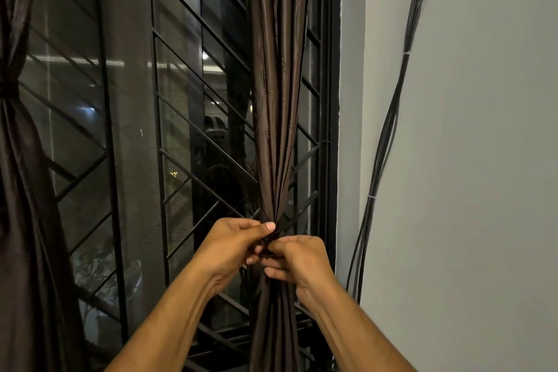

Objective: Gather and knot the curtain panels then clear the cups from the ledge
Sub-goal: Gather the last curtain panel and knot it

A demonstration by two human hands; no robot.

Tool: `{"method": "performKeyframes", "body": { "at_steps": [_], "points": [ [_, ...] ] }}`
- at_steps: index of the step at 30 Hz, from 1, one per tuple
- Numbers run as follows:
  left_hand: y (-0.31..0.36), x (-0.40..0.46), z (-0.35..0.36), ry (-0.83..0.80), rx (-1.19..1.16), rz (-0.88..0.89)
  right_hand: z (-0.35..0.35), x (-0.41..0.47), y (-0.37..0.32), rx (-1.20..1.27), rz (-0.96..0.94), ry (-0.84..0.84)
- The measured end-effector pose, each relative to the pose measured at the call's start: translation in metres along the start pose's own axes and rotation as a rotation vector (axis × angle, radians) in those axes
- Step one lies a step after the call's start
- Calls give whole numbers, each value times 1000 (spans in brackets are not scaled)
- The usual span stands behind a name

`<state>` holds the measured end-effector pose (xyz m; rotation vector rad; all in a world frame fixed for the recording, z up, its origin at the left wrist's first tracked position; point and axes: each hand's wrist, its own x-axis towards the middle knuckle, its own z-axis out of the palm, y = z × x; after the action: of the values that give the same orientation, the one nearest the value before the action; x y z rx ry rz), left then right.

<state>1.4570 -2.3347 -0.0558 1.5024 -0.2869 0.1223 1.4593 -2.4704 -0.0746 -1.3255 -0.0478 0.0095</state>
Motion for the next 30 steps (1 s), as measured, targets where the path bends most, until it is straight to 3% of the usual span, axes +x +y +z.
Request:
{"method": "performKeyframes", "body": {
  "at_steps": [7,16,19,24,27,30],
  "points": [
    [-4,2,-10,80,210,40,3,7,3,263,61,-32],
    [-9,-4,-4,145,315,75,12,4,-9,241,20,133],
    [-14,-7,-3,168,191,58,14,4,-11,352,16,106],
    [-24,-16,2,331,-249,-5,13,1,-6,476,64,2],
    [-24,-17,7,347,-265,23,14,-2,-7,535,99,-155],
    [-21,-19,10,327,-264,49,13,-5,-12,433,70,-248]
  ]
}}
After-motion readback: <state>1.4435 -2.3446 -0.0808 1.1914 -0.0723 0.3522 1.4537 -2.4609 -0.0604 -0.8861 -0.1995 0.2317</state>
